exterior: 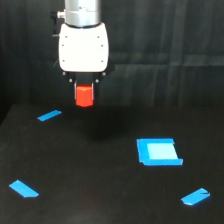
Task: Pick up the red object from the table
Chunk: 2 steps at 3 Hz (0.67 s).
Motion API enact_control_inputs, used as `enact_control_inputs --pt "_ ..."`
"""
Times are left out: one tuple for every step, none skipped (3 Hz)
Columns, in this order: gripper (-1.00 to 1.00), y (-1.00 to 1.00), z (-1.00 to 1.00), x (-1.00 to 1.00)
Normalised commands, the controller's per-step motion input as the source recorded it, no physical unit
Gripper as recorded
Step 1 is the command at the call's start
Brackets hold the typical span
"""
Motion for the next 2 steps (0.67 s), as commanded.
enact_control_inputs --pt "-1.00 0.05 0.10 0.09" --pt "-0.96 -0.02 0.11 -0.02"
